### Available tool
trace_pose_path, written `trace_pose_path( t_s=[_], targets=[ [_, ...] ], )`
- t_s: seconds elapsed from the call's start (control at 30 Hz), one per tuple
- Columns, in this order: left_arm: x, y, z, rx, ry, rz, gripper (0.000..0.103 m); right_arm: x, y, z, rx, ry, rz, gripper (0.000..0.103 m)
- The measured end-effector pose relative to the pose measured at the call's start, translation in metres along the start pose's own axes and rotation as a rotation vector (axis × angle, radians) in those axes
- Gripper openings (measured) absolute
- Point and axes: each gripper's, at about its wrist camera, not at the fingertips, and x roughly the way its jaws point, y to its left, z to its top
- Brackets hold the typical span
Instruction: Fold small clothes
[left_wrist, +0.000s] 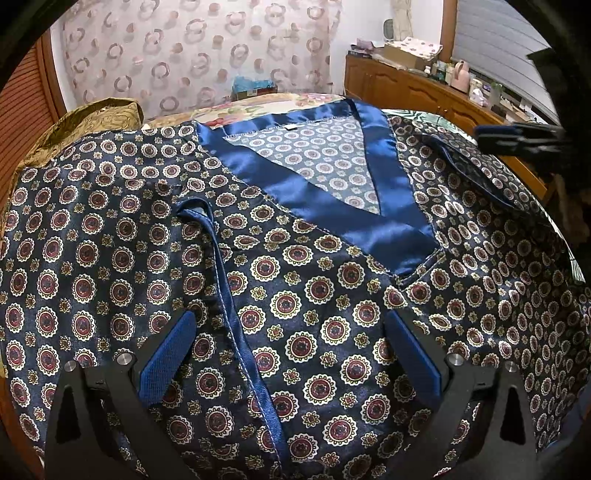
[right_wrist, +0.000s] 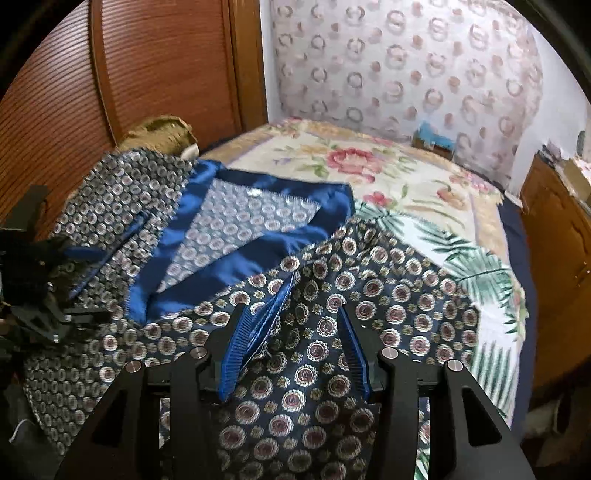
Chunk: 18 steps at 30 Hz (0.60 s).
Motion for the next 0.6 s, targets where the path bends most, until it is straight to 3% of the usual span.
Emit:
trace_pose_path(
  t_s=[0.13,0.3,0.6],
  targets=[
    [0.0,0.0,0.0,-0.001,0.0,0.001,0.102,-0.017,-0.011,-0.014,0.027,-0.001,-0.097,0.054],
    [0.001,0.0,0.0,0.0,-0.004,-0.003,0.102,0.003,-0.024,-0.036,0.074,0.083,-0.195,0.057],
    [-0.022,0.011,-0.002,-0.02,-0.069,-0.063,0.102,0.029,-0.041,-0.037,0.142,0.096,-0.195,0.057]
  ],
)
